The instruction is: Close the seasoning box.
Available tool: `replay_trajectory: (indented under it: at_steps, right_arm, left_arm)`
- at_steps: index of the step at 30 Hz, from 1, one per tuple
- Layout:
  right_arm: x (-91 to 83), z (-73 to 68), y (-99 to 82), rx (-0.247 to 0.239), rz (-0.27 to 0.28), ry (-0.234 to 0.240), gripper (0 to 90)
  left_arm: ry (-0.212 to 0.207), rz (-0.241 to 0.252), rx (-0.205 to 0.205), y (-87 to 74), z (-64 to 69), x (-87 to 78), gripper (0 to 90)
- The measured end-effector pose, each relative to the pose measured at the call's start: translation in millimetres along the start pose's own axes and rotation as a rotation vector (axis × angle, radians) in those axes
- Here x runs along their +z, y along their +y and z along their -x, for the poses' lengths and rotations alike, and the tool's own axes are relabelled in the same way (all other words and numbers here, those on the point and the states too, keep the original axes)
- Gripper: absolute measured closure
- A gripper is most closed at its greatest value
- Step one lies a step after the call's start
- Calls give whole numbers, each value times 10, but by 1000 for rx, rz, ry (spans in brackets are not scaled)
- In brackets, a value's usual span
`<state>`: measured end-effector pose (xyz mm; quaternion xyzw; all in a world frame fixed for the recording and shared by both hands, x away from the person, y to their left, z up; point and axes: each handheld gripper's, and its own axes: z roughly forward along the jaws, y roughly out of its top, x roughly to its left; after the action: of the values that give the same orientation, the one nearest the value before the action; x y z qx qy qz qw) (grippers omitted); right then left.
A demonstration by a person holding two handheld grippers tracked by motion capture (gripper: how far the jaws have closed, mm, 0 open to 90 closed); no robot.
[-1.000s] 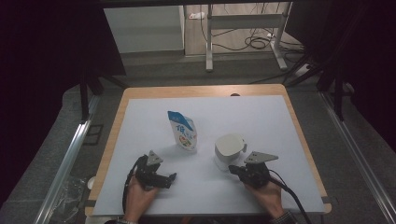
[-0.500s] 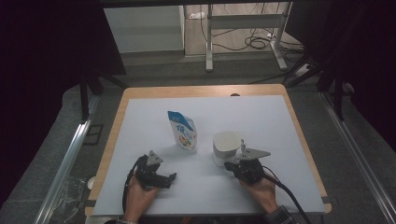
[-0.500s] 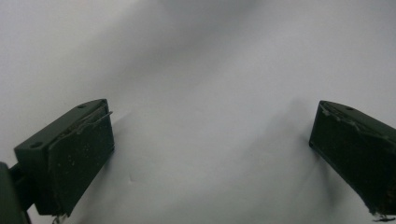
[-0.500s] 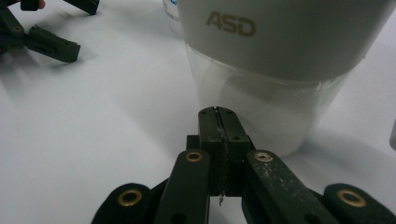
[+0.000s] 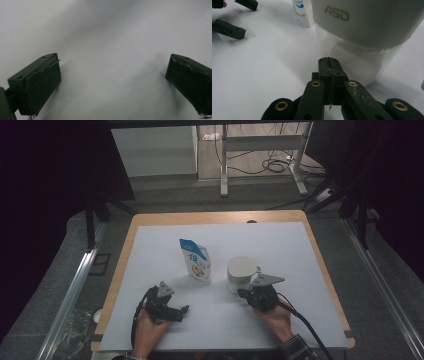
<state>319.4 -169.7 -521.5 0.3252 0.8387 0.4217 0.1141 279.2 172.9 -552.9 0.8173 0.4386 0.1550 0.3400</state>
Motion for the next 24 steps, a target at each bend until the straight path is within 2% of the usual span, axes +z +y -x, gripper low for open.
replay_trajectory:
  at_steps: [16,21,24]
  right_arm:
    - [107,66,93,-9,2,-21,895]
    - [110,54,94,-8,1,-30,894]
    - [84,68,109,4,0,-20,891]
  left_arm:
    - [0,0,0,0,0,0,0]
    - [0,0,0,0,0,0,0]
    - [-1,1,0,-1,-1,1,0]
